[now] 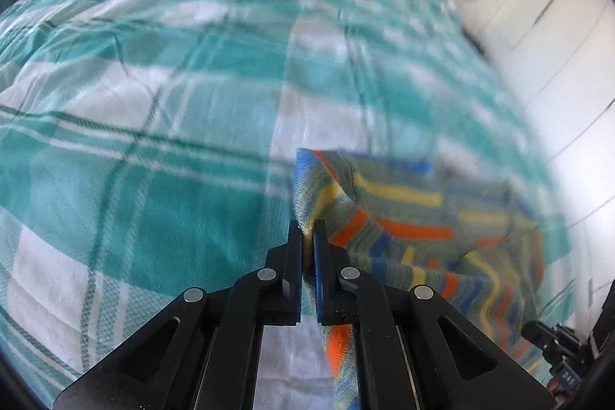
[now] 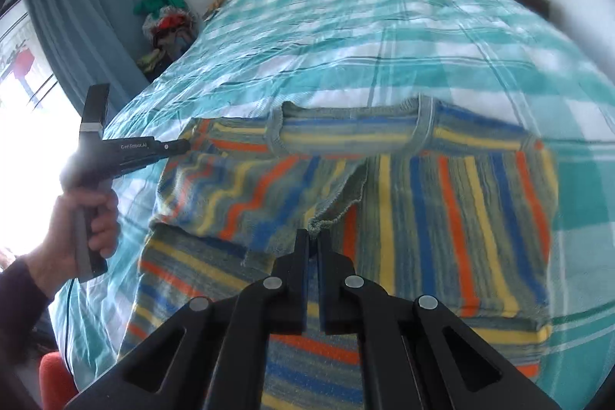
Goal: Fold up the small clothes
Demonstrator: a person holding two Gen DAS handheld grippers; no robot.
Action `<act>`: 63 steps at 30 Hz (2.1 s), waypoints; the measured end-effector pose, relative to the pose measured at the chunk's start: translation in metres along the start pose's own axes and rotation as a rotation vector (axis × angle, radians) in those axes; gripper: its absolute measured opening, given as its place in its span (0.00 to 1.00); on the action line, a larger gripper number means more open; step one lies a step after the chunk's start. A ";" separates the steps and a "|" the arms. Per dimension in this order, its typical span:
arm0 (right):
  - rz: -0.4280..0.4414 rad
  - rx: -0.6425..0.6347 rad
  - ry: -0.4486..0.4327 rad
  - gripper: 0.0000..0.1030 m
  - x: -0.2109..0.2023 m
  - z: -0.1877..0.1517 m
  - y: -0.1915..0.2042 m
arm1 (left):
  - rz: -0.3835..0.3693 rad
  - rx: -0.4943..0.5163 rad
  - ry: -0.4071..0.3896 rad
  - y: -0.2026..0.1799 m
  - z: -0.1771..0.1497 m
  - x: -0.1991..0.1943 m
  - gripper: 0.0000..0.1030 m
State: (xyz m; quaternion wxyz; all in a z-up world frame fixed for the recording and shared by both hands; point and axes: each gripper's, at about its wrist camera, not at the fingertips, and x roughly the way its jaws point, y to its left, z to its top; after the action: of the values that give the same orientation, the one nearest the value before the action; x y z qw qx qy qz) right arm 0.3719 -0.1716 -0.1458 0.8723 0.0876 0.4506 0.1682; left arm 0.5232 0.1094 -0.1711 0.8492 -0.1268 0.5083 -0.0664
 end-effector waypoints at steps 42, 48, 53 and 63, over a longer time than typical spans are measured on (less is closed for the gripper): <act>-0.008 -0.092 0.313 0.09 0.034 -0.013 -0.018 | 0.098 0.368 -0.017 -0.065 -0.125 -0.052 0.42; -0.072 -0.216 0.270 0.42 -0.053 -0.073 -0.001 | 0.009 0.356 -0.007 -0.078 -0.215 -0.123 0.71; -0.115 -0.270 0.398 0.42 -0.089 -0.177 0.011 | 0.116 0.423 0.151 -0.086 -0.318 -0.132 0.68; -0.294 -0.128 0.384 0.47 -0.179 -0.266 0.005 | 0.130 0.156 0.023 -0.058 -0.359 -0.205 0.76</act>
State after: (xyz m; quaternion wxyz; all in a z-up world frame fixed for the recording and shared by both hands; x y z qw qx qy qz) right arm 0.0581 -0.2329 -0.1625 0.7896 -0.0677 0.6045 0.0812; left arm 0.1106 0.0502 -0.1433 0.8532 -0.0265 0.5183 -0.0520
